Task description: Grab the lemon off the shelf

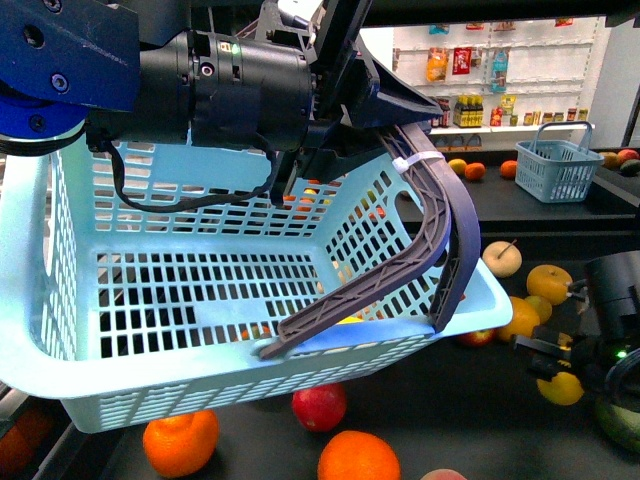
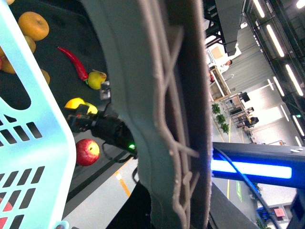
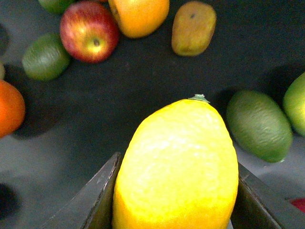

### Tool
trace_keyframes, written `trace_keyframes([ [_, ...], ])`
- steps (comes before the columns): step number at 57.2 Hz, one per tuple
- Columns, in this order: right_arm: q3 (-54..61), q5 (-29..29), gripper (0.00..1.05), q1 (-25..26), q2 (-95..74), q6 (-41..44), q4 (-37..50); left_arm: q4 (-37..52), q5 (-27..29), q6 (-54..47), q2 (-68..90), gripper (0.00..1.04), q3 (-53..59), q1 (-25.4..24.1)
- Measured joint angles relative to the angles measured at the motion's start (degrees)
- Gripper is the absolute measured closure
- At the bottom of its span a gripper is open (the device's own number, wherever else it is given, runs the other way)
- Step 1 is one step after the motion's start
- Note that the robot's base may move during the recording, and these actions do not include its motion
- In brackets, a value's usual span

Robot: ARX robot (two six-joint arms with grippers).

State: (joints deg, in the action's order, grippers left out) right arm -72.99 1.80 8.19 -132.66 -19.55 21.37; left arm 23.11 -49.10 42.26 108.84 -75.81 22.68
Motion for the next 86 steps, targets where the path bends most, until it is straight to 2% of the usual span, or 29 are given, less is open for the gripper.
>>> trace_keyframes([
  [14, 1.4, -8.2, 0.51, -0.2, 14.7, -3.7, -3.9, 0.0, 0.0, 0.0, 0.0, 0.95, 0.0, 0.0],
  [24, 3.7, -13.6, 0.51, -5.8, 24.3, -8.5, -5.7, 0.0, 0.0, 0.0, 0.0, 0.95, 0.0, 0.0],
  [43, 7.4, -14.2, 0.51, -14.2, 26.2, -11.9, -5.4, 0.0, 0.0, 0.1, 0.0, 0.95, 0.0, 0.0],
  [67, 8.5, -13.4, 0.50, -18.8, 25.9, -13.0, -3.6, 0.0, 0.0, 0.1, 0.0, 0.95, 0.0, 0.0],
  [86, 8.7, -13.9, 0.05, -18.8, 25.9, -13.3, -2.6, 0.0, 0.0, 0.3, 0.0, 0.95, 0.0, 0.1],
])
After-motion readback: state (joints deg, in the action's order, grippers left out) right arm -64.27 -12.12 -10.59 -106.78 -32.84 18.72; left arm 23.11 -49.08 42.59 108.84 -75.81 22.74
